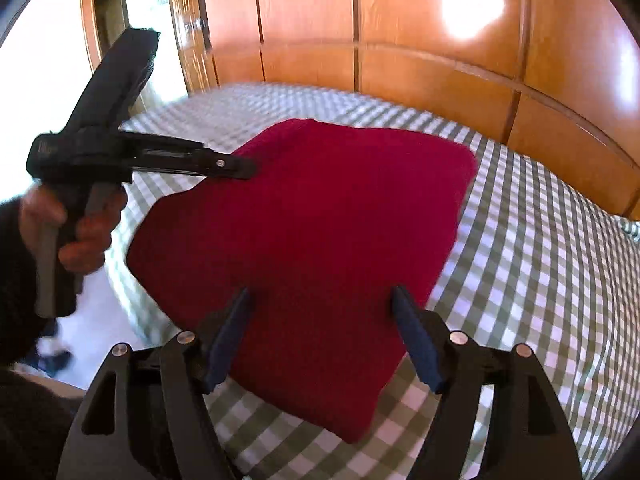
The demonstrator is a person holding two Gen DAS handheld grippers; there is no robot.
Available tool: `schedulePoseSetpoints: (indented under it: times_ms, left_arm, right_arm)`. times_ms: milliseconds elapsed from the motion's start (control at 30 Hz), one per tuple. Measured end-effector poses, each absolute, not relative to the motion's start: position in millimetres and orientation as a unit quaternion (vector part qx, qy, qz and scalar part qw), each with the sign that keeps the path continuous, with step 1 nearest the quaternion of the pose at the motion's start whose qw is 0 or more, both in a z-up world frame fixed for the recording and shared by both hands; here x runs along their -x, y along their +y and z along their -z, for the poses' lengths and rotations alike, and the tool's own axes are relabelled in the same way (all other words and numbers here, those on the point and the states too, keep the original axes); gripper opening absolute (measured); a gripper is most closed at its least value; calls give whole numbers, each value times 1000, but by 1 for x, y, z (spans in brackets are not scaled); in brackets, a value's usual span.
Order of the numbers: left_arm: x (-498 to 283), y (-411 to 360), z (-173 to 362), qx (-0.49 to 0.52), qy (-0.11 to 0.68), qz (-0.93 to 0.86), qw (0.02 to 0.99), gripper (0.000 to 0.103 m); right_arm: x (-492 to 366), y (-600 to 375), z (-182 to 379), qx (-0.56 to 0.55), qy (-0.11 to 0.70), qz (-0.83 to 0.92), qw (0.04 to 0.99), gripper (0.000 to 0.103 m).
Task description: Fold small clothes
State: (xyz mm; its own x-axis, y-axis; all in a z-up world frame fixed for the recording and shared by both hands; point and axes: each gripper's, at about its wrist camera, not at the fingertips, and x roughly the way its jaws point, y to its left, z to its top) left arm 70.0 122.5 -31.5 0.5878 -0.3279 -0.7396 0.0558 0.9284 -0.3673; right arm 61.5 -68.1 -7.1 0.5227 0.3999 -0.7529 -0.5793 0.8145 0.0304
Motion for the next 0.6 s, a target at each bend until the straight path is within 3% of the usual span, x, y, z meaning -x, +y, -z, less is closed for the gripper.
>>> schedulePoseSetpoints:
  times_ms: [100, 400, 600]
  left_arm:
    - [-74, 117, 57, 155, 452, 83, 875, 18]
    - [-34, 92, -6, 83, 379, 33, 921, 19]
    - [-34, 75, -8, 54, 365, 40, 929, 19]
  right_arm:
    - [-61, -63, 19, 133, 393, -271, 869, 74]
    - [-73, -98, -14, 52, 412, -297, 860, 74]
    - [-94, -113, -40, 20, 394, -260, 882, 74]
